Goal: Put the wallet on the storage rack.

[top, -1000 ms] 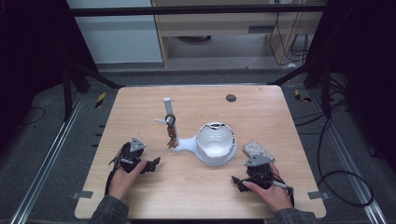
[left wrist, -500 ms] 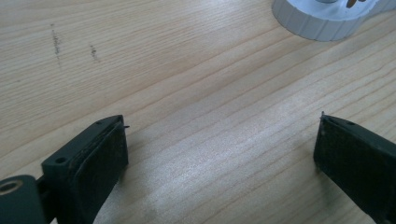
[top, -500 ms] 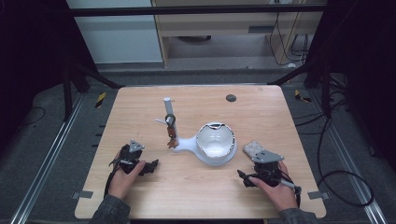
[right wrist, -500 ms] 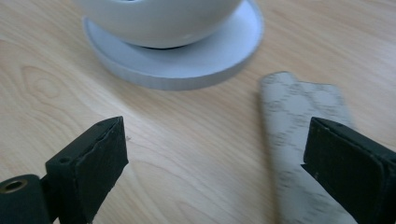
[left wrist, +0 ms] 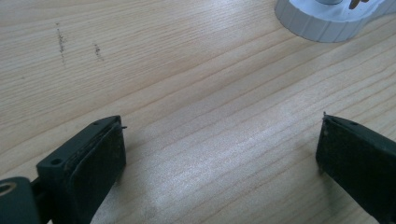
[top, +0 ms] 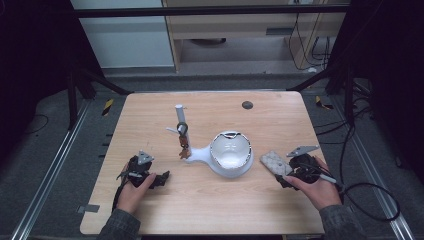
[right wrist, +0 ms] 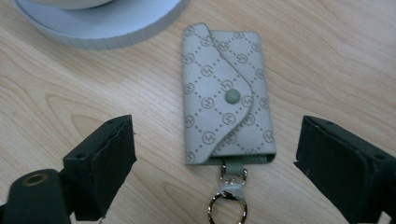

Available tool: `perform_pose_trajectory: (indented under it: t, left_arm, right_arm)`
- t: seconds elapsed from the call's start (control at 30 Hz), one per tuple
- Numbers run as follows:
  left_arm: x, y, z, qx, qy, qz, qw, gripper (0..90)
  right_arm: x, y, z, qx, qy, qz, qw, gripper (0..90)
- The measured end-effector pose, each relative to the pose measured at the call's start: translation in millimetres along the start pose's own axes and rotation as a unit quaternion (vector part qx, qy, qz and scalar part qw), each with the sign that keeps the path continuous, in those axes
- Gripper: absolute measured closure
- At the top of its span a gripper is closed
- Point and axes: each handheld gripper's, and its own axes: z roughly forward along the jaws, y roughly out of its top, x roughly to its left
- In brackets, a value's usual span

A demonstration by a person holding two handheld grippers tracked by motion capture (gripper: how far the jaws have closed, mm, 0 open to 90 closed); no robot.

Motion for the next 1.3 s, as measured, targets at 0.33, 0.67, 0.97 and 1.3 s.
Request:
perform_pose_trajectory:
  t: [0.33,0.67,0.97,1.3]
  left_arm:
    - [0.0,-0.1,-0.2,0.001,-0.001,0.000,1.0000,0.7]
    - [-0.3,-0.3,-0.2,0.000,-0.001,-0.001,1.0000,0.6]
    - [-0.2,-0.3,-0.1,0.000,-0.001,-0.001,1.0000,0.4]
    - [0.6,0.0,0.1,0.002,-0.004,0.001,1.0000,0.0]
  right_arm:
    - [-7.0,18.3,2.8,0.080,-0.003,0.008,0.9968,17.8]
    - [-18.6,36.1,18.3,0.141,0.001,0.012,0.9900,16.0]
    - [-20.7,41.5,34.1,0.175,0.012,0.009,0.9845,18.7]
    - [-23.2,40.8,40.9,0.187,0.015,0.021,0.9819,17.9]
